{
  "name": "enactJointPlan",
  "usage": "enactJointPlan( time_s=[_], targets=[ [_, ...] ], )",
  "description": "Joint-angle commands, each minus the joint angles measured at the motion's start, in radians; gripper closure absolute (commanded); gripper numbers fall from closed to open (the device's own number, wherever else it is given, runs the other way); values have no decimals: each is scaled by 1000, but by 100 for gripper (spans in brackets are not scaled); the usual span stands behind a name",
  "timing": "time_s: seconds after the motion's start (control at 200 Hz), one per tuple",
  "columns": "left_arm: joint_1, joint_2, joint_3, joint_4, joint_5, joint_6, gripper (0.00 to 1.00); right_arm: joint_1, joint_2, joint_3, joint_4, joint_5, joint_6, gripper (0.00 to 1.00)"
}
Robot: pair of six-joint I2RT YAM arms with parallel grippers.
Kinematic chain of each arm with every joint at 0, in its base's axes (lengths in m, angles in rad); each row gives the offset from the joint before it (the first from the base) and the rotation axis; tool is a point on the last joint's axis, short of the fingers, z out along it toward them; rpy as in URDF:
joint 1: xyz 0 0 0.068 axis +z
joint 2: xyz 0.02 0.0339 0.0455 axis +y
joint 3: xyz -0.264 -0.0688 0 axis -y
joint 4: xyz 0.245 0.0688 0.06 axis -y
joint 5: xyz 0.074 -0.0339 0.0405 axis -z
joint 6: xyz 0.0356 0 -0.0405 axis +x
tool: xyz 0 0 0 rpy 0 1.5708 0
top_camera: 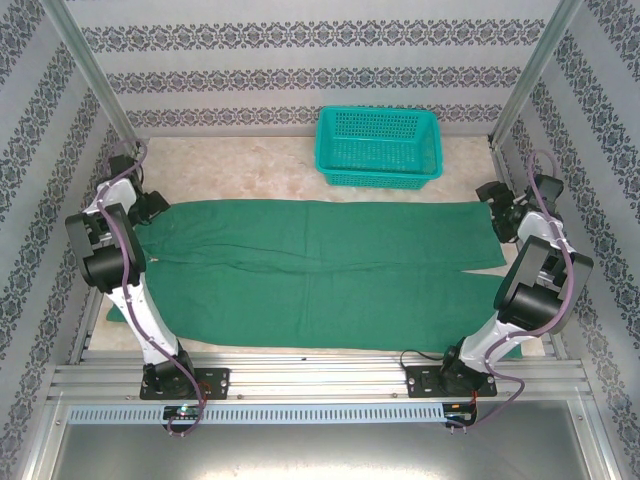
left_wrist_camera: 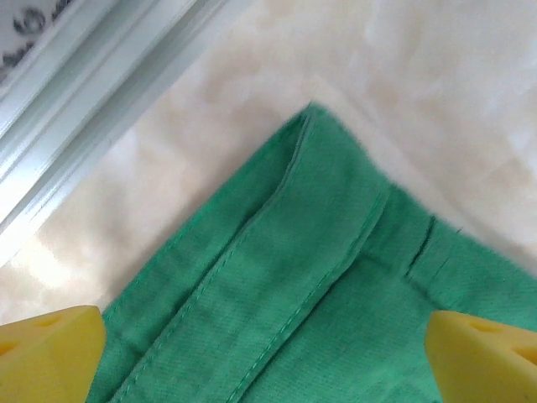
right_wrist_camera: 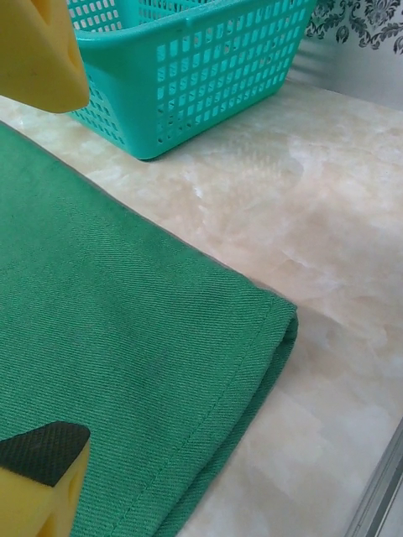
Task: Roll up the long pants
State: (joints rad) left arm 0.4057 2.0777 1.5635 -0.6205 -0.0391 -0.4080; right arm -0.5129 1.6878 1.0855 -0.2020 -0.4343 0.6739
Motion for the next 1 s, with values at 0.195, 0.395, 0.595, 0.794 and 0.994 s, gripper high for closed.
enactJointPlan(
  time_s=[0.195, 0.395, 0.595, 0.794, 0.994],
  targets=[
    [-27, 136, 157, -53, -40, 9, 4, 31, 12, 16, -6, 27, -18, 3],
    [-34, 206, 230, -72, -35, 8, 24, 38, 27, 33, -8, 27, -32, 8],
    [-44, 206, 228, -98, -57, 8, 100, 39, 73, 62, -28, 39, -39, 20],
    [-43, 90, 49, -55, -98, 27, 100, 27, 137, 178, -169, 173, -85, 19],
    [-42, 22, -21, -34, -116, 40, 100, 28, 253, 323, -290, 251, -121, 19]
  ],
)
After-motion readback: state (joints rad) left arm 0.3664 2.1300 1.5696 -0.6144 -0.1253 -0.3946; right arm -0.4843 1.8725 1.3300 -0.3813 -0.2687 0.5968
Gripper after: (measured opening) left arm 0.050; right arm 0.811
